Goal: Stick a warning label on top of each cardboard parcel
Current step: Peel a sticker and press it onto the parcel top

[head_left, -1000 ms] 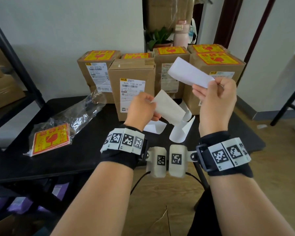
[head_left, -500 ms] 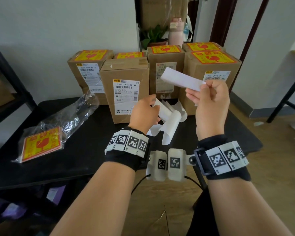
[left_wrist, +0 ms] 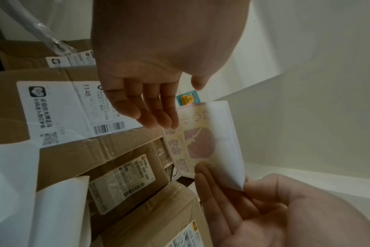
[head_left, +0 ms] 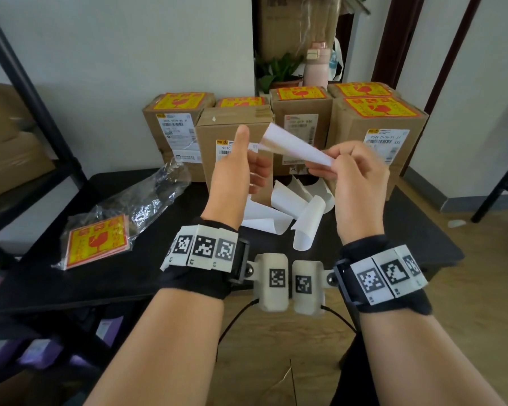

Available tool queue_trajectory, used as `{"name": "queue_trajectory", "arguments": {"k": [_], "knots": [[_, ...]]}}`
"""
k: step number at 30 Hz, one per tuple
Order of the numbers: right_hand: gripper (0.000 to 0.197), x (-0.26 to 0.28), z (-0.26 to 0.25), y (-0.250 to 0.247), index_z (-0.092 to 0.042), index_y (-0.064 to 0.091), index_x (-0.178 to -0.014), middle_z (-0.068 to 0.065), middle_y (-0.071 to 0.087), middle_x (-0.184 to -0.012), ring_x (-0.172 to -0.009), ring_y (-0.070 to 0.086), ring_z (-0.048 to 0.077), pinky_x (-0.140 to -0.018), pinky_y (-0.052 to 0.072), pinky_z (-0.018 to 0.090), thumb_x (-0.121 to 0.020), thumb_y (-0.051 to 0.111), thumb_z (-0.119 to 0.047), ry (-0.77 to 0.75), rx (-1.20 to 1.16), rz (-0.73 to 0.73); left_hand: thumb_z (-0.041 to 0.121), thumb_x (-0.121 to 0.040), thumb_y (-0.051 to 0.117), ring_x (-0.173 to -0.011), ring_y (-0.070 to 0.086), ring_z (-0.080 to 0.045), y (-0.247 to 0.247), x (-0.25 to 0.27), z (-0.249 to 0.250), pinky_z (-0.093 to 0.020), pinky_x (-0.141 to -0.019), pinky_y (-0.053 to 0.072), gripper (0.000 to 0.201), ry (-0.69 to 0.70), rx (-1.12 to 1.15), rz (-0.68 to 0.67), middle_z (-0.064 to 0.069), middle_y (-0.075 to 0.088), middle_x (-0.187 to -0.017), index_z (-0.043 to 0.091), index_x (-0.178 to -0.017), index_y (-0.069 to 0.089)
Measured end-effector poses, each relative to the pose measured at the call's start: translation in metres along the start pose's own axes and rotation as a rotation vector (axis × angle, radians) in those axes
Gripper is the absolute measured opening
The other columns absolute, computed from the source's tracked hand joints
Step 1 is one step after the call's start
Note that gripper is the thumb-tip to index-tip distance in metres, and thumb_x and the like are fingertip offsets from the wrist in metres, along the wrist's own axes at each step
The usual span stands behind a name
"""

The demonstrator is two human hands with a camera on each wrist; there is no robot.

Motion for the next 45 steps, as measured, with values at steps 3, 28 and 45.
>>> {"name": "queue_trajectory", "arguments": {"k": [3,28,45], "knots": [[0.02,0.005,-0.005,0.008,0.004,0.06,-0.076,0.006,0.069,-0.081,-0.088,0.07,0.023,-0.081,0.057,0.044,-0.085,0.044,-0.003,-0.051,0.045,-0.078,0.065,-0.091,0.039,-0.066,0.061,-0.018,-0.009,0.006,0.004,-0.032,-0.067,0.047,0.064,-0.018,0.016,-0.001,-0.002,0.067,-0.068,0.012,-0.07,0.068],[0.034,-0.005,0.007,0.039,-0.024,0.054,-0.114,-0.008,0.069,-0.087,-0.083,0.067,0.009,-0.079,0.057,0.037,-0.086,0.071,-0.031,0.046,0.512,-0.219,0.022,-0.096,0.057,-0.094,0.067,-0.012,-0.049,0.013,0.006,-0.027,-0.081,0.052,0.013,0.137,-0.229,0.097,0.0,0.072,-0.099,0.018,-0.098,0.069],[0.024,-0.025,-0.028,0.066,-0.021,0.047,-0.081,-0.007,0.053,-0.076,-0.067,0.051,0.003,-0.064,0.043,0.013,-0.085,0.069,-0.01,-0.092,0.246,-0.122,0.028,-0.082,0.074,-0.078,0.058,0.0,-0.069,-0.002,0.043,-0.016,-0.065,0.043,0.061,0.303,-0.271,0.259,0.01,0.058,-0.083,0.031,-0.136,0.048]]}}
Point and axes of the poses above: each hand's wrist, its own x-axis away from the middle knuckle, its own y-axis out of the palm, z = x × y, the point moved 4 cm from there along -x, towards the middle knuckle
